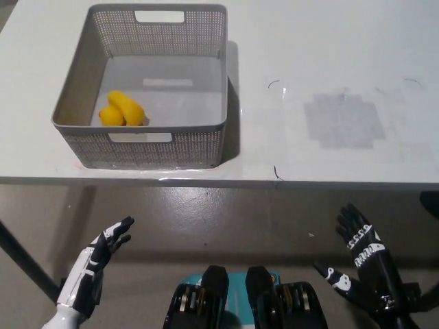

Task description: Use the right hand to pick up a yellow duck toy and place it into a container on the left hand side

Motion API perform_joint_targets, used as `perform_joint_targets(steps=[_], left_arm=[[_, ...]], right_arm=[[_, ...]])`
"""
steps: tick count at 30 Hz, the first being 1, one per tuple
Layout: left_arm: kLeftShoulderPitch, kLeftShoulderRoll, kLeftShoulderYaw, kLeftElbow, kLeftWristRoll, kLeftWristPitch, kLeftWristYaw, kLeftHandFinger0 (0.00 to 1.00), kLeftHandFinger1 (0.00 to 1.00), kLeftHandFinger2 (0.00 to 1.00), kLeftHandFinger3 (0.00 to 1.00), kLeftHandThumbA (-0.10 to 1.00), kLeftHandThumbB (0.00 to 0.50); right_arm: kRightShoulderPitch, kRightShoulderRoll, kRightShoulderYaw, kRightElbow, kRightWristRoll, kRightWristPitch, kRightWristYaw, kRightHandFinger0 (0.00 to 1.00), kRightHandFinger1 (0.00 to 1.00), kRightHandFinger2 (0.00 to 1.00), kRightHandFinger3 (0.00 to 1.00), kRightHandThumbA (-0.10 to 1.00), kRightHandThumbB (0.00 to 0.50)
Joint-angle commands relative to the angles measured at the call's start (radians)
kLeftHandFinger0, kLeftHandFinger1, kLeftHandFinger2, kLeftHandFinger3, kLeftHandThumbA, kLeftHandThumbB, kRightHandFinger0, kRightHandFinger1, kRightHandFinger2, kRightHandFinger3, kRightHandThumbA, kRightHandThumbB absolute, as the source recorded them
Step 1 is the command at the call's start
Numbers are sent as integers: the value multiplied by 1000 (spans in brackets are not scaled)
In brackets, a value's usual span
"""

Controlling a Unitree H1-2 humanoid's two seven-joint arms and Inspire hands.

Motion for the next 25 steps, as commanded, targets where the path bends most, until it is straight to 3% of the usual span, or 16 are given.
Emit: perform_joint_targets(steps=[1, 3, 14, 20, 23, 25], left_arm=[[-27, 3, 14, -1, -22, -41, 14, 1000, 1000, 1000, 1000, 1000, 255], [-27, 1, 15, 0, -24, -41, 12, 1000, 1000, 1000, 1000, 1000, 250], [-41, 5, 17, 10, -11, -40, 13, 1000, 1000, 1000, 1000, 1000, 250], [-39, -4, -1, 3, 8, -11, 12, 1000, 1000, 1000, 1000, 1000, 291], [-38, -10, -10, -3, 11, 2, 12, 1000, 1000, 1000, 1000, 1000, 283], [-40, -11, -12, -2, 7, 4, 9, 1000, 1000, 1000, 1000, 1000, 284]], right_arm=[[-40, 7, -25, 30, 46, -93, 31, 1000, 1000, 1000, 1000, 1000, 203], [-43, 11, -31, 36, 40, -89, 22, 1000, 1000, 1000, 1000, 1000, 232], [-65, 18, -36, 63, 17, -118, 14, 1000, 1000, 1000, 1000, 1000, 237], [-65, 15, -33, 63, 23, -114, 19, 1000, 1000, 1000, 1000, 1000, 215], [-66, 18, -34, 57, 18, -104, 11, 1000, 1000, 1000, 1000, 1000, 251], [-67, 19, -35, 55, 18, -98, 9, 1000, 1000, 1000, 1000, 1000, 244]])
